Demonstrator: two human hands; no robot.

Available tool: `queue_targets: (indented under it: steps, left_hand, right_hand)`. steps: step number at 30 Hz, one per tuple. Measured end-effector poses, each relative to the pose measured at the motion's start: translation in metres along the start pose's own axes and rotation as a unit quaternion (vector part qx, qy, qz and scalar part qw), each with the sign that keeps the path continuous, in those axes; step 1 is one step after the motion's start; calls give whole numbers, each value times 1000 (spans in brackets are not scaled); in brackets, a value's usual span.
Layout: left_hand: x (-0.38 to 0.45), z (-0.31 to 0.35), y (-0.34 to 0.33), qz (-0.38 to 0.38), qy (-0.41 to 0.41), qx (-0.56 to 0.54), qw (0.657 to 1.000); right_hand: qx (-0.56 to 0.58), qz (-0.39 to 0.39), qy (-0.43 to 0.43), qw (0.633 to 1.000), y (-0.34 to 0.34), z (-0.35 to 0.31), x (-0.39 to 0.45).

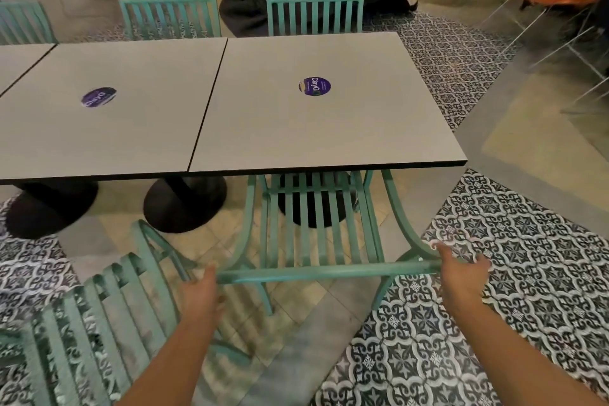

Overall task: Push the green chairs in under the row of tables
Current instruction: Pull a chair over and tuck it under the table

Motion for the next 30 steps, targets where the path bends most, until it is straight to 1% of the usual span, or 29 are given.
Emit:
queue_targets:
  steps: [1,2,3,4,7,10,13,19,25,27,30]
  left_hand:
    - [-1,-3,-7,-53,70,-77,993]
    - [-1,-3,-14,-94,112,-119,982]
    - [-1,-4,-19,-113,130,-131,976]
    - [0,-3,-25,-118,135,-136,974]
    - [0,0,-33,-108,118,-118,980]
    - [1,1,-30,-100,103,-80,986]
    - [1,1,-27,-99,90,-45,990]
    - [-5,3,-25,-106,82,-18,991]
    - [-11,8,-24,-117,73,-3,990]
    - [-9,8,-25,-118,61,6,991]
    - [-7,4,-26,-123,54,14,991]
  right_hand:
    - [88,-48,-106,989,-6,7,0]
    - [151,-95,-167,970,-13,12,0]
    - [188,-110,-193,957,-17,16,3]
    - [204,-108,-200,952,-18,17,5]
    - [212,-81,-198,954,-17,12,7]
    - [181,-89,-193,960,-14,4,4]
    - [154,-75,-196,965,-14,3,4]
    - [132,-73,-188,971,-16,6,8]
    - [132,-58,-194,970,-17,5,5]
    - [138,-42,-181,973,-16,2,5]
    - [189,-47,-184,964,-16,1,11]
Point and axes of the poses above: each hand's wrist, its own x-axis towards the middle knuckle, its own y-axis out of the back of the hand, z = x × y, the point moved 3 cm from there along x, towards the middle knuckle, and after that the axes turned 3 degrees about z, right-handed, at the moved point
